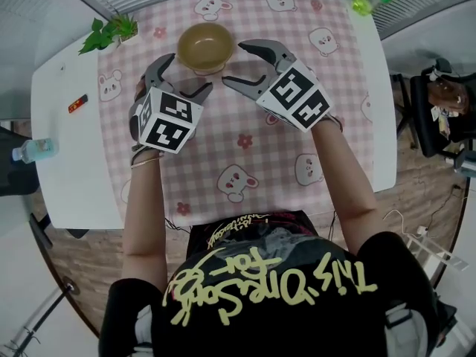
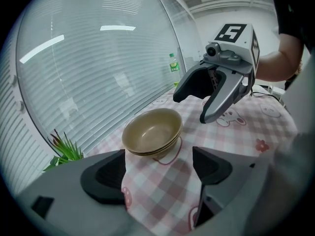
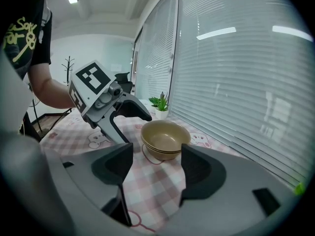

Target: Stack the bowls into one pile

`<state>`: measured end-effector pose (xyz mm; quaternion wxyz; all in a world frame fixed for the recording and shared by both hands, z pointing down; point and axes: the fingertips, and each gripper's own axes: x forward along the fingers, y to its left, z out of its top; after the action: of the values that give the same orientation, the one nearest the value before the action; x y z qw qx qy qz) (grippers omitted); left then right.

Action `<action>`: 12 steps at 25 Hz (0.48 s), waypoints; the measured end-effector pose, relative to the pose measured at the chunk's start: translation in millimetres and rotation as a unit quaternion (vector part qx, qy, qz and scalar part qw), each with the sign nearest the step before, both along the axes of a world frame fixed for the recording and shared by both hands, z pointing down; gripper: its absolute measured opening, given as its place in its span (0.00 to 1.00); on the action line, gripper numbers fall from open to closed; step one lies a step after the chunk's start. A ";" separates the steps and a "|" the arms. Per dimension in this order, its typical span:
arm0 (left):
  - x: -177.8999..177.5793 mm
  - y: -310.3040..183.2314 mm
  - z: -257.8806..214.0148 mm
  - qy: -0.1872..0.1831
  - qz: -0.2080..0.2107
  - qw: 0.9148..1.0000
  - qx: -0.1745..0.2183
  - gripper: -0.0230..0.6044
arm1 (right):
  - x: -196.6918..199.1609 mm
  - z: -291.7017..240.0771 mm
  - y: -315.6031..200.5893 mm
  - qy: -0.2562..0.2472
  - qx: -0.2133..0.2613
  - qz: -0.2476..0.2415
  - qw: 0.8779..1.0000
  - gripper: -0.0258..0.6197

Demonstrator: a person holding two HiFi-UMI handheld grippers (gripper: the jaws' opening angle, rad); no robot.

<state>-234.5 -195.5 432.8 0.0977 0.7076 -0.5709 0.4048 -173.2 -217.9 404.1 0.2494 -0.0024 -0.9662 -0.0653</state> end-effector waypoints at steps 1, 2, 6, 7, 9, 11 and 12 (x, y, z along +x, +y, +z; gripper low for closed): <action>0.9 1.5 -3.5 0.001 -0.003 1.000 0.005 0.72 | 1.2 -2.4 1.3 -0.003 0.001 0.001 1.000 0.52; 1.5 3.1 -6.9 0.001 -0.005 1.000 0.009 0.71 | 2.5 -4.8 2.5 -0.006 0.002 0.003 1.000 0.52; 4.8 12.0 -21.4 0.003 -0.018 0.999 0.027 0.71 | 9.8 -16.3 8.8 -0.021 0.005 0.008 1.000 0.52; 5.9 14.2 -25.7 0.003 -0.021 0.999 0.031 0.71 | 11.8 -20.1 10.0 -0.025 0.007 0.009 1.000 0.52; 8.3 19.4 -35.9 0.006 -0.028 0.999 0.042 0.71 | 16.0 -28.3 12.7 -0.035 0.009 0.011 0.999 0.52; 12.4 24.6 -47.5 0.021 -0.039 0.997 0.058 0.71 | 20.7 -37.6 16.6 -0.048 0.010 0.012 0.999 0.52; 15.9 26.6 -53.3 0.033 -0.044 0.996 0.068 0.71 | 23.3 -42.7 18.4 -0.055 0.011 0.012 0.998 0.52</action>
<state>-218.6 -168.9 379.5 0.0859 0.6995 -0.6242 0.3372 -149.9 -199.5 361.4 0.1963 0.0158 -0.9777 -0.0727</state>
